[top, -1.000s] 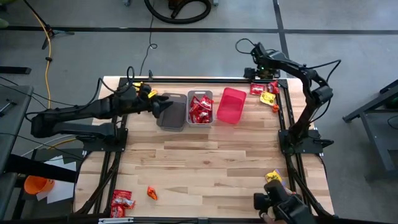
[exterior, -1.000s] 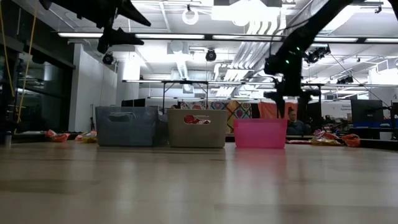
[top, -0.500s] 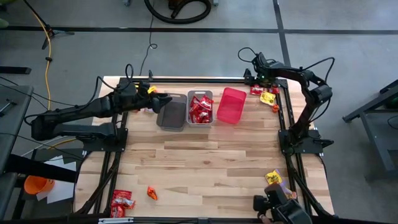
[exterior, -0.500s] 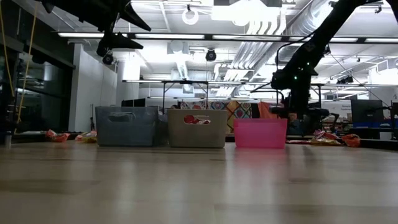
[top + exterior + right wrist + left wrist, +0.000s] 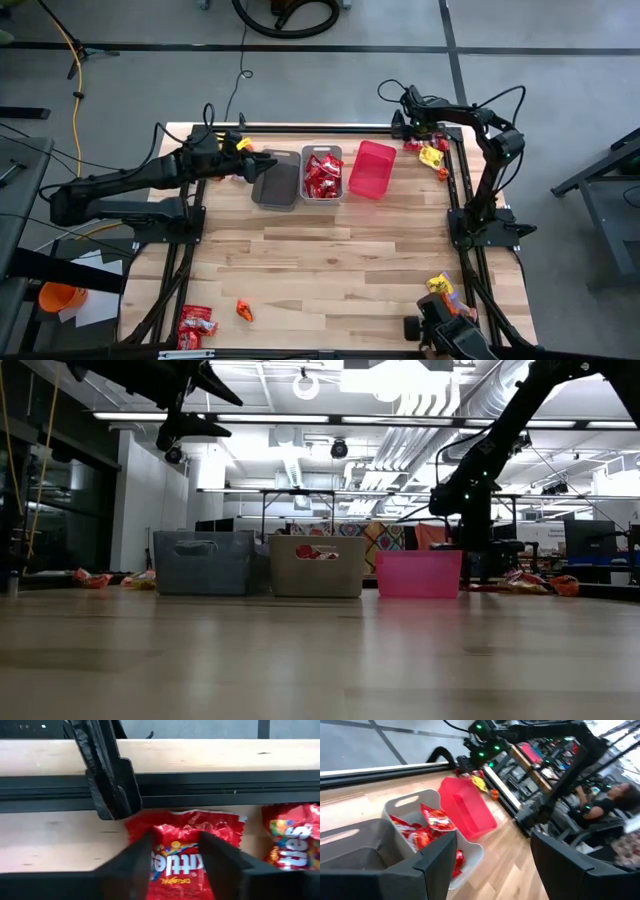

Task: Sort candy
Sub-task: Put the top right red candy into the gray bin

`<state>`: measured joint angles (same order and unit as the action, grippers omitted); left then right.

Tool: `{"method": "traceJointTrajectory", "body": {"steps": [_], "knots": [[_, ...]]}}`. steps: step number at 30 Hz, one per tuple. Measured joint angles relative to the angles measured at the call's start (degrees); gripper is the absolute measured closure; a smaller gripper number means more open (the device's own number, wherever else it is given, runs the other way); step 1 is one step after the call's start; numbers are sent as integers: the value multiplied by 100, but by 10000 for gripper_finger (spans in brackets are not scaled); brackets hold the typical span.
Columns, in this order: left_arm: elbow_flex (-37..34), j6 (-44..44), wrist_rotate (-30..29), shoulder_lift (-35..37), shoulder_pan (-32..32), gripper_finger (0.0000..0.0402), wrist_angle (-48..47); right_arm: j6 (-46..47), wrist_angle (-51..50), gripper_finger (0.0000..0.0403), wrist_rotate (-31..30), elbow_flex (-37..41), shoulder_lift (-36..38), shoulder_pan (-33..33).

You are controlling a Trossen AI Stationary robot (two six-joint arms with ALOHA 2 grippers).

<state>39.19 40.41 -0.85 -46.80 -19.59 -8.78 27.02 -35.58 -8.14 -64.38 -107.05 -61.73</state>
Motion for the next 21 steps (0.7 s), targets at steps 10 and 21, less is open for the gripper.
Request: {"method": "traceJointTrajectory", "body": {"steps": [10,21], "knots": [[281,-433,910,556,-1,161,-44,-246,-169,396,164,42,1207,70],[319,-1078,533,1079,0,161,-60,320,816,401,773,26,3142,1763]]}}
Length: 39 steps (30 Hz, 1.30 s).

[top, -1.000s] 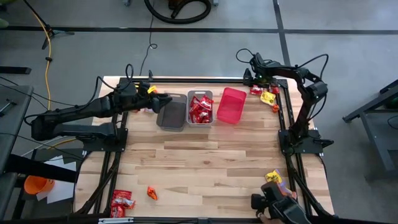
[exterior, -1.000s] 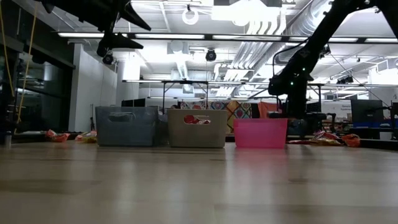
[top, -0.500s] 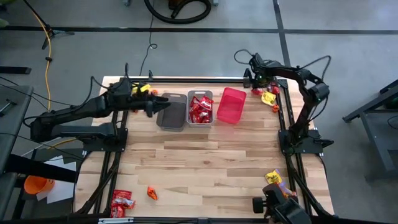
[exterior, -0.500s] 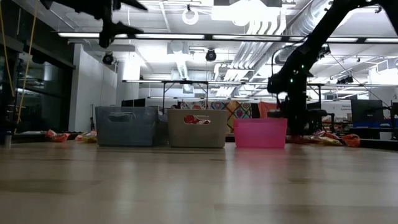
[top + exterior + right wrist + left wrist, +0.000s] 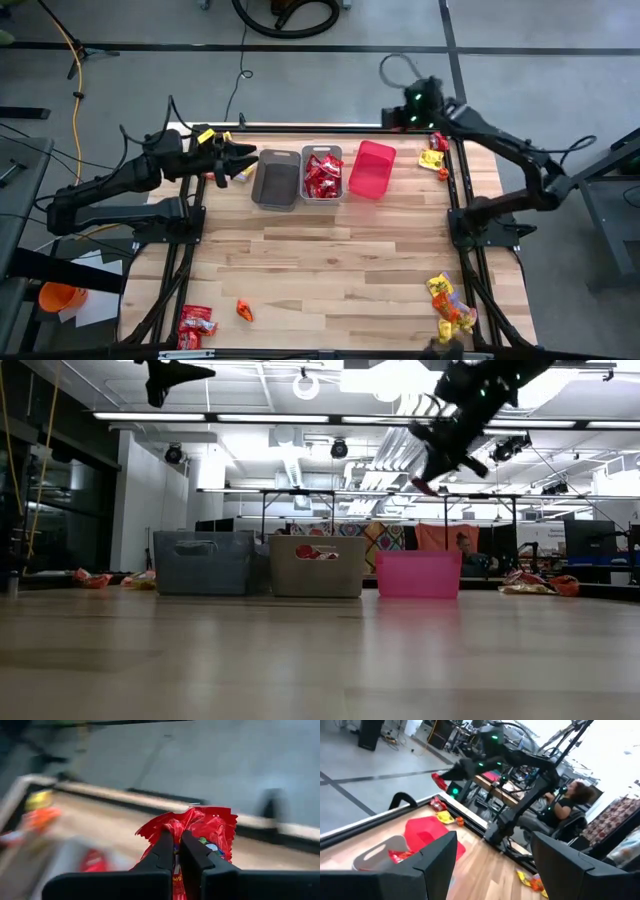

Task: Sort candy
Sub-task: Put the top right red candy into the gray bin

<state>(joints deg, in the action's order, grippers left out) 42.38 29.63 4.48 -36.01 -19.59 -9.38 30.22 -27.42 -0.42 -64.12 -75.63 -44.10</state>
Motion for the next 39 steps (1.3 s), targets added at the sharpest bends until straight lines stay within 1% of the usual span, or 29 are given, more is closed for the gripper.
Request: {"method": "traceJointTrajectory", "body": {"steps": [2,4,7,10,12,17,22,24,27,39], "knots": [[-1,-43,1,-9,0,161,-51,228,260,401,-92,2,-13,616],[-1,-53,1,-31,4,161,-134,478,658,402,-327,0,-130,1295],[-1,-56,1,-42,22,161,-363,720,1240,402,-652,0,-501,2196],[-1,-20,3,-39,24,161,-452,896,1878,402,-813,0,-922,2808],[-1,20,3,-42,24,161,-455,984,2228,402,-821,1,-1183,3015],[-1,28,3,-39,24,161,-411,1138,3027,402,-814,2,-1620,3220],[-1,73,0,-42,24,161,-407,1293,3367,402,-689,2,-1818,3227],[-1,76,-32,-42,24,161,-407,1331,3405,402,-561,2,-1824,3221],[-1,121,-94,-42,24,161,-407,1330,3407,400,-527,2,-1824,3222],[-1,324,-348,-42,24,161,-409,1239,3546,368,-438,2,-1815,3222]]}}
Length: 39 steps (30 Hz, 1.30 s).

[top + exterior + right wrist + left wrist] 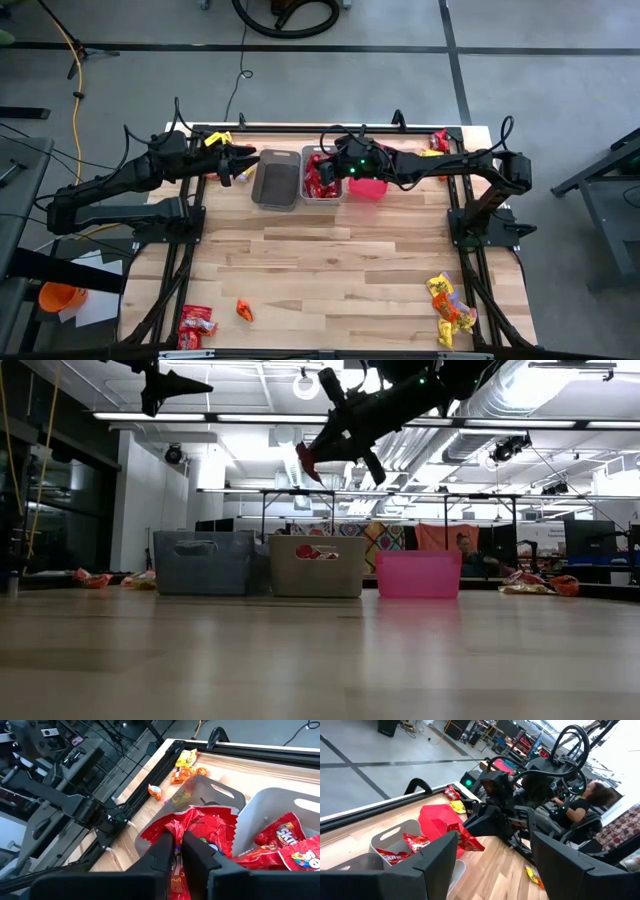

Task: Sort candy
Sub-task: Put the top right red candy into the gray bin, then put the bottom left orange candy into the black bin

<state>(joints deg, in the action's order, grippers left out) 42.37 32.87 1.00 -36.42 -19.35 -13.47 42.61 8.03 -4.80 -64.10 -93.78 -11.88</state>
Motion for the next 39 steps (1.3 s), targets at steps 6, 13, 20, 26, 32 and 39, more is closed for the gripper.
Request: {"method": "traceJointTrajectory", "body": {"steps": [6,13,20,26,32,39], "knots": [[0,10,-20,-4,0,161,-2,-125,-1,298,35,0,2,0],[-2,124,-22,-4,0,161,-2,-898,-286,185,35,0,37,-42],[-2,250,10,-4,0,161,-72,-1238,-595,147,496,0,509,-186],[-9,251,20,-7,2,161,-85,-1774,-1456,148,482,0,1411,-54],[-9,264,21,-41,2,161,-83,-1963,-2269,148,-18,0,2292,278],[-11,290,10,-182,101,161,6,-1964,-2828,149,-741,0,2905,688]]}}
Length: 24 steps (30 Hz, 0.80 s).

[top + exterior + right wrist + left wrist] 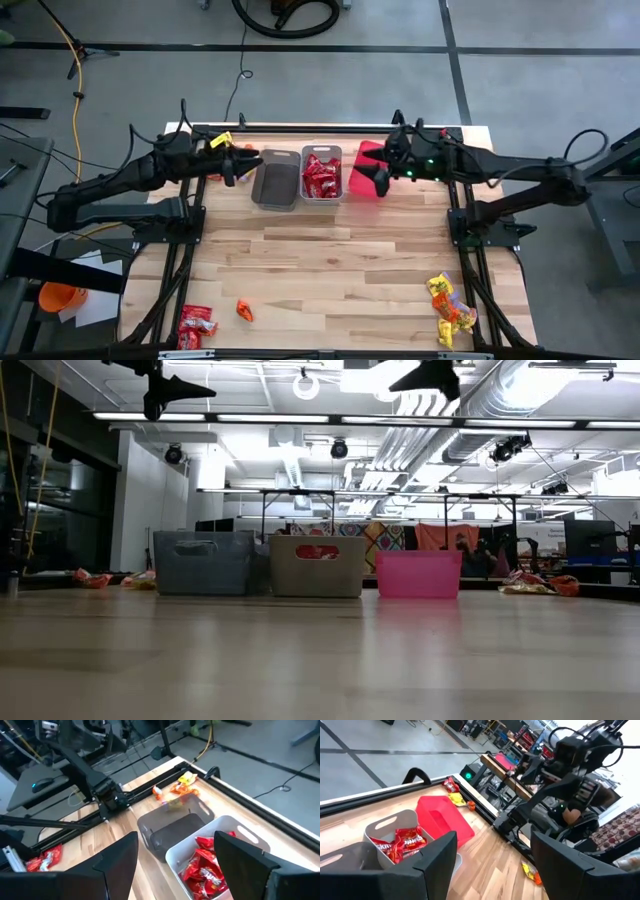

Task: Sort candy
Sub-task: Put the bottom left orange candy into the black bin

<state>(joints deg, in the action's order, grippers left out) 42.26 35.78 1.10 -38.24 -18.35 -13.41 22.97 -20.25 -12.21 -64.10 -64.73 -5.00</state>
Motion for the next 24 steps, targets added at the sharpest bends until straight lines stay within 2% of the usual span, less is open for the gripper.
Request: {"method": "traceJointTrajectory", "body": {"steps": [4,10,14,18,24], "knots": [[0,-1,-5,-127,76,161,-3,-11,-125,149,-255,0,128,141],[0,19,-10,-294,195,161,47,0,-187,149,-282,0,146,184],[0,229,28,-370,474,161,431,4,-300,149,-282,0,146,184],[9,713,218,-428,975,161,802,8,-406,149,-282,0,146,184],[7,1392,284,-661,2155,161,514,-10,-439,149,-282,0,146,182]]}}
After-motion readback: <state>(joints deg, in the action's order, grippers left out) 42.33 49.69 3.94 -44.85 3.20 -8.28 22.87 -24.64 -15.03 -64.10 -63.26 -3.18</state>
